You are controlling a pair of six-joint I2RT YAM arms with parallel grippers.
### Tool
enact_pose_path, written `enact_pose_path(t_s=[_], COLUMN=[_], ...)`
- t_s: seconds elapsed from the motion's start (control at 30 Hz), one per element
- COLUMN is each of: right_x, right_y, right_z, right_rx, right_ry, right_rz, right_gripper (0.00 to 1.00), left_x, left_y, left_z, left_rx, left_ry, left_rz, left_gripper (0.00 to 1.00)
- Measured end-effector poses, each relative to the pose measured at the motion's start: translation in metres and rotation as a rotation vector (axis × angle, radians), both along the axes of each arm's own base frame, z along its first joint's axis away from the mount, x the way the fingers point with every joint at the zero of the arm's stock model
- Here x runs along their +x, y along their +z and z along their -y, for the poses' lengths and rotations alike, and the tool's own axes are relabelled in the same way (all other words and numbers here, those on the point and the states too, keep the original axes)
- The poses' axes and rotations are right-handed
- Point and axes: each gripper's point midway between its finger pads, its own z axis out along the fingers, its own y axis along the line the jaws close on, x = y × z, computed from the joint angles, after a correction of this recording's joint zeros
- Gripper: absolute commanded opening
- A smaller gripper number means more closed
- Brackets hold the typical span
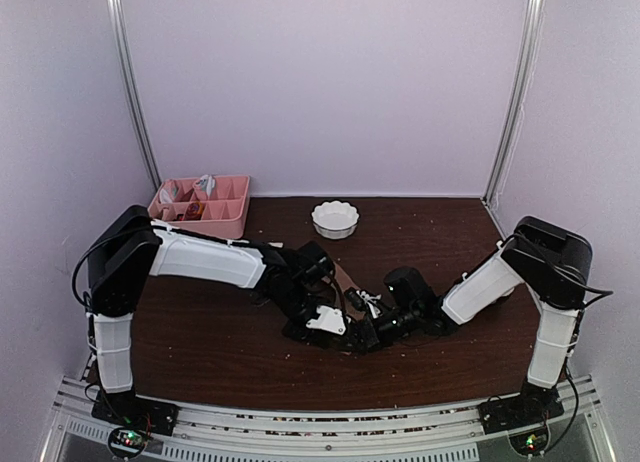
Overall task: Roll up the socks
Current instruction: Roll the sock at the center of the board.
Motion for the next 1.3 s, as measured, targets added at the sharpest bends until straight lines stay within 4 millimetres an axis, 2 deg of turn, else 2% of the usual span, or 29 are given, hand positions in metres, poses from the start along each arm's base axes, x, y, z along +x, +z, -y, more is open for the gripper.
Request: enact_pose_path(t_s=[0.03,0.1,0.2,0.37,0.53,0.67,0.87,1.1,1.3], right_x=[0.0,0.0,0.0,0.0,0.0,0.0,0.0,0.0,0.0], right_y=[0.0,0.0,0.0,0.0,-0.001,0.0,-0.001,-0.001,0.0], right_z=[0.0,0.0,0.0,0.001,0.0,0.001,0.001,0.001,0.001], right_rx=[0.0,0.001,0.002,0.004,0.008,0.01,0.01,0.011,0.014], right_ry=[-0.001,-0.006,-0.013,-0.018,-0.022,-0.028,-0.031,-0.035,-0.037], right_rz=[0.0,-0.005,-0.013,-0.013,-0.026,-0.031,-0.037,-0.042,-0.042], right_gripper=[0.0,0.0,0.0,0.0,0.0,0.0,0.0,0.0,0.0], left_x=[-0.002,-0.004,-0.007,-0.015,-0.014,-0.02,-0.018,-0.008,-0.009], left_y=[0.001,0.002,0.001,0.015,0.035,0.029,0.006,0.004,0.005], left_z=[0.0,0.001,-0.004,-0.027,-0.021,-0.016,-0.014,-0.009,-0.008], left_rx=[-0.002,-0.007,-0.017,-0.048,-0.106,-0.1,-0.057,-0.072,-0.074], left_ry=[0.008,0.024,0.056,0.074,0.046,0.017,0.02,0.032,0.029], left_rz=[-0.021,-0.048,-0.062,-0.045,0.003,0.009,0.017,0.058,0.051], left_gripper=[0.41,0.49,0.53,0.49,0.43,0.39,0.33,0.32,0.32])
